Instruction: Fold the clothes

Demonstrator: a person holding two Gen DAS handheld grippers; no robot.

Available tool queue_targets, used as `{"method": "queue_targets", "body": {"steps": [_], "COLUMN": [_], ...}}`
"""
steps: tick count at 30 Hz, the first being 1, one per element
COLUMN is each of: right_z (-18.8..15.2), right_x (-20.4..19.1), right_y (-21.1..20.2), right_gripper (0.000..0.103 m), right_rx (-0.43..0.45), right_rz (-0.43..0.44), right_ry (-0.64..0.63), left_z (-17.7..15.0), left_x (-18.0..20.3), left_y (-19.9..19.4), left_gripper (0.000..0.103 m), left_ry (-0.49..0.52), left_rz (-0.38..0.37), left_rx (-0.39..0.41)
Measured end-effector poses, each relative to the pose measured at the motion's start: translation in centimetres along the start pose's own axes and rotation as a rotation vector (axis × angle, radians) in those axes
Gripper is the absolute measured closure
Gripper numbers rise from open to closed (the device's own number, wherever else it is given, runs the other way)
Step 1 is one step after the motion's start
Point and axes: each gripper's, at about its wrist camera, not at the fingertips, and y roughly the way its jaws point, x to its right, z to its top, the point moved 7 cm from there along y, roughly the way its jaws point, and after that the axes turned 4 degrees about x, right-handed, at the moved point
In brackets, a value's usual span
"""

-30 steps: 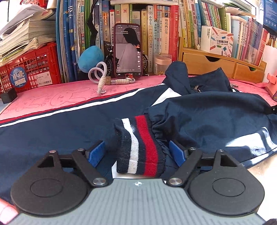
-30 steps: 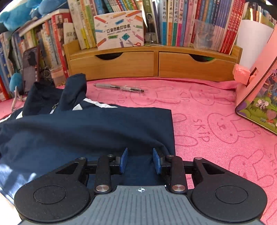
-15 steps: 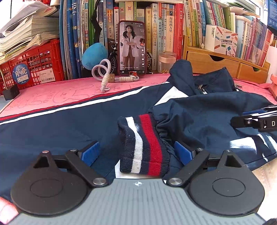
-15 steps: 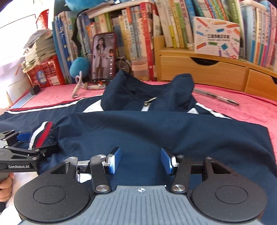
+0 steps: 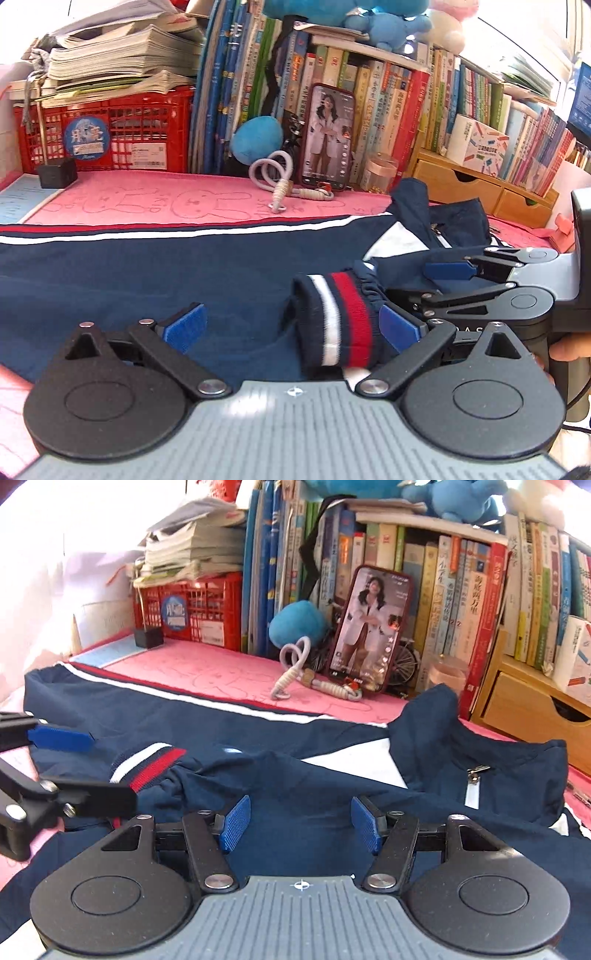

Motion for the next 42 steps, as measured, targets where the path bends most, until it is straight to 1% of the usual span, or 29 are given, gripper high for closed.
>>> {"method": "queue_targets", "body": {"steps": [2, 3, 4, 5, 6, 8, 9, 12, 14, 16, 18, 22, 24, 25, 26, 27, 28, 29, 31, 32, 34, 37, 39, 41, 42], "right_z": [0.0, 0.2, 0.4, 0.6, 0.7, 1.0, 1.0, 0.9, 0.6, 0.0, -0.5, -0.9, -1.0, -1.0, -1.0, -1.1, -1.1, -1.2, -1.2, -1.2, -1.2, -1.1, -1.1, -1.0, -1.0], "right_x": [-0.2, 0.1, 0.5, 1.1, 1.6, 2.7, 2.7, 1.2, -0.1, -1.4, -1.8, -0.5, -0.3, -0.4, -0.5, -0.6, -0.5, -0.3, 0.0, 0.0, 0.2, 1.3, 2.8, 4.5, 5.7], "right_y": [0.9, 1.4, 2.0, 2.1, 2.1, 2.2, 1.5, -0.9, -1.6, -1.0, -0.3, 0.0, 0.1, 0.1, 0.2, 0.3, 0.3, 0.4, 0.5, 0.5, 0.3, -0.7, -2.1, -3.9, -5.1], "right_gripper": [0.040, 0.032, 0.021, 0.019, 0.020, 0.028, 0.031, 0.031, 0.031, 0.031, 0.030, 0.022, 0.020, 0.018, 0.016, 0.013, 0.010, 0.009, 0.006, 0.006, 0.007, 0.008, 0.008, 0.008, 0.008], "right_rx": [0.039, 0.047, 0.046, 0.041, 0.037, 0.028, 0.046, 0.097, 0.100, 0.062, 0.050, 0.035, 0.034, 0.030, 0.026, 0.023, 0.019, 0.017, 0.014, 0.015, 0.024, 0.046, 0.070, 0.099, 0.119], "right_rz": [-0.034, -0.062, -0.086, -0.102, -0.114, -0.140, -0.138, -0.071, -0.028, -0.027, -0.042, -0.003, -0.002, -0.013, -0.027, -0.040, -0.045, -0.045, -0.042, -0.043, -0.053, -0.054, -0.046, -0.045, -0.057], "right_ry": [-0.001, -0.005, 0.006, 0.032, 0.062, 0.123, 0.135, 0.131, 0.097, 0.031, 0.000, 0.112, 0.122, 0.114, 0.105, 0.097, 0.099, 0.109, 0.126, 0.126, 0.128, 0.182, 0.244, 0.298, 0.323], "left_z": [-0.3, -0.6, -0.7, -0.9, -1.0, -1.3, -1.4, -1.6, -1.5, -1.3, -1.1, -0.7, -0.7, -0.6, -0.5, -0.3, 0.0, 0.3, 0.9, 1.3, 2.4, 5.1, 6.9, 8.4, 8.9], "left_x": [-1.7, -2.4, -3.2, -4.0, -4.9, -7.1, -8.3, -12.7, -15.4, -18.1, -20.4, -24.5, -26.0, -26.7, -27.2, -27.6, -27.8, -28.0, -27.8, -27.4, -25.9, -21.1, -16.6, -11.0, -7.8], "left_y": [-0.2, -0.3, -0.5, -0.9, -1.3, -2.2, -2.6, -3.9, -4.5, -5.2, -5.4, -4.1, -3.0, -2.6, -2.3, -2.1, -1.8, -1.5, -1.2, -1.3, -1.9, -3.3, -4.5, -5.5, -5.9], "left_gripper": [0.001, 0.001, 0.001, 0.001, 0.001, 0.001, 0.001, 0.001, 0.002, 0.002, 0.002, 0.003, 0.004, 0.008, 0.009, 0.019, 0.047, 0.059, 0.093, 0.098, 0.099, 0.099, 0.099, 0.099, 0.099], "left_ry": [-0.014, -0.022, -0.028, -0.031, -0.040, -0.070, -0.096, -0.216, -0.288, -0.336, -0.367, -0.412, -0.429, -0.447, -0.464, -0.473, -0.472, -0.472, -0.461, -0.449, -0.403, -0.253, -0.143, -0.023, 0.041], "left_rz": [0.046, 0.062, 0.083, 0.109, 0.133, 0.178, 0.199, 0.264, 0.319, 0.384, 0.444, 0.558, 0.585, 0.584, 0.583, 0.585, 0.591, 0.597, 0.611, 0.612, 0.613, 0.573, 0.506, 0.408, 0.351], "left_rx": [-0.012, -0.018, -0.020, -0.017, -0.012, -0.002, 0.003, 0.017, 0.036, 0.062, 0.080, 0.056, 0.045, 0.050, 0.063, 0.072, 0.077, 0.081, 0.097, 0.115, 0.165, 0.280, 0.361, 0.433, 0.463]}}
